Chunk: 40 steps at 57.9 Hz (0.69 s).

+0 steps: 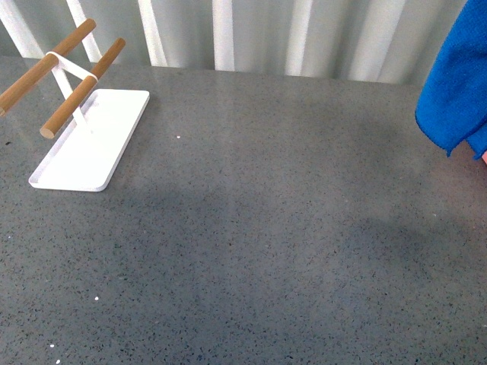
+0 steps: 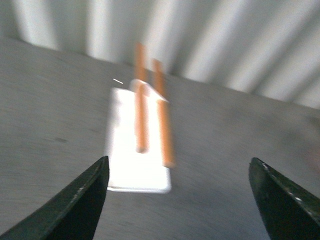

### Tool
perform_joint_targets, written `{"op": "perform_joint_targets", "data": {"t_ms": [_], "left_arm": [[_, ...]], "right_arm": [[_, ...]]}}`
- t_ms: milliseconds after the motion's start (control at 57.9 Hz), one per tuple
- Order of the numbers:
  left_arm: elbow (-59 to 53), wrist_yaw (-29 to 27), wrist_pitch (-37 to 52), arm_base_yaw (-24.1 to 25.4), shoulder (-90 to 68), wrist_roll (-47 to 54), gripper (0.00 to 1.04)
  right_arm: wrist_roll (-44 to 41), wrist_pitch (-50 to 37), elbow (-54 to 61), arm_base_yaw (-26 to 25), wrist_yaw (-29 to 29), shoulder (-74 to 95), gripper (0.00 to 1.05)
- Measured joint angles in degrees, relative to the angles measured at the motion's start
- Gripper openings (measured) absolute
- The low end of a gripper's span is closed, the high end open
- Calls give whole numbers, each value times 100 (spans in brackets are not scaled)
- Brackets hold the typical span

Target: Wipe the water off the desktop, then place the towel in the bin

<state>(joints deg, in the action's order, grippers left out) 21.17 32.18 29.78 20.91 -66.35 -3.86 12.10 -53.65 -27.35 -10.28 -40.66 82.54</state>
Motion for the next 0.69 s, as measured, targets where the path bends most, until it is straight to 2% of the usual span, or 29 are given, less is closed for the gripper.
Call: {"op": "perform_joint_targets", "data": {"t_ms": [17, 35, 104, 138, 467, 640, 691], "left_arm": [[-107, -184, 225, 7, 33, 44, 84], [-356, -597, 723, 2, 122, 94, 80], [-815, -1257, 1620, -127, 426, 195, 67], [-890, -1360, 1716, -197, 546, 223, 63], [-1589, -2190, 1169, -992, 1884, 328, 5], [-1768, -2428, 741, -1285, 2518, 343, 4], [-1930, -2503, 922, -1368, 2570, 343, 3]], "right_arm": [[-9, 7, 0, 2, 0, 0, 4], [-20, 15, 0, 7, 0, 0, 4], [-33, 22, 2, 35, 28, 0, 4], [-37, 26, 4, 59, 28, -2, 4], [-131, 190, 55, 286, 225, -61, 4], [-205, 352, 52, 420, 273, -160, 4], [-243, 407, 52, 433, 289, -192, 4]]}}
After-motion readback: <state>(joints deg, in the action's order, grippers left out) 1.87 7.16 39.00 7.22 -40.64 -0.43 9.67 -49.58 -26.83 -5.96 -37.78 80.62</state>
